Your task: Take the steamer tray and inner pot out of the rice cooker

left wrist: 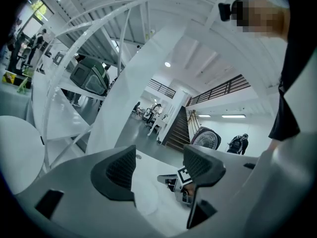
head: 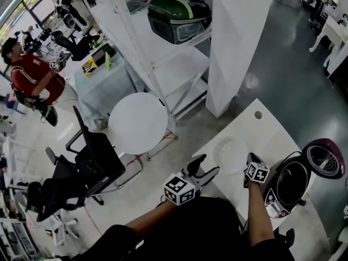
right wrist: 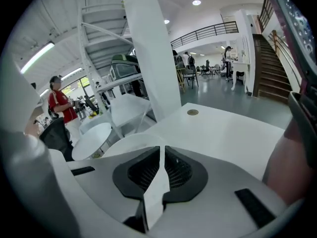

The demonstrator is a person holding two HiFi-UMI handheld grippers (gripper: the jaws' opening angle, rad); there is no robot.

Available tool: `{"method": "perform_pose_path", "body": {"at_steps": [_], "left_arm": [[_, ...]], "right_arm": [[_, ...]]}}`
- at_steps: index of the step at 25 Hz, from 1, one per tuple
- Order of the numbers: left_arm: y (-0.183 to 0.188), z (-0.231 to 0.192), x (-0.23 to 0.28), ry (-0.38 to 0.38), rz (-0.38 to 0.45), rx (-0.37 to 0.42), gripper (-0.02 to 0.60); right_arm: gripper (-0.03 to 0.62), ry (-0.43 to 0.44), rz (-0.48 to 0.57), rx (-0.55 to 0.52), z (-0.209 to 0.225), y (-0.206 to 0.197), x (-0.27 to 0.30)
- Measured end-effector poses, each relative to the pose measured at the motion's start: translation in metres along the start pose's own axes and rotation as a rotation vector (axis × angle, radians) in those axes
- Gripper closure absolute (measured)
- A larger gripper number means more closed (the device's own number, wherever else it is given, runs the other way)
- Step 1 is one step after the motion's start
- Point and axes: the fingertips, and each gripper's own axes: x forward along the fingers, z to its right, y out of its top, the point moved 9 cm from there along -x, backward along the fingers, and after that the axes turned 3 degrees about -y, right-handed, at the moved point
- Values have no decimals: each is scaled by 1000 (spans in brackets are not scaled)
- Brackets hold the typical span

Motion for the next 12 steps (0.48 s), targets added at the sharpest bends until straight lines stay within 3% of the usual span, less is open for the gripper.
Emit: {"method": "perform_pose_path", "body": {"at_steps": [7,12], "left_arm": [[0,16,34,-133,-40,-7,308],[-6,27,63,-222,-109,-5,347]], "right_arm": [[574,21,71,-31,-26,1,-71],[579,0,175,53,-29,19,-126]]}}
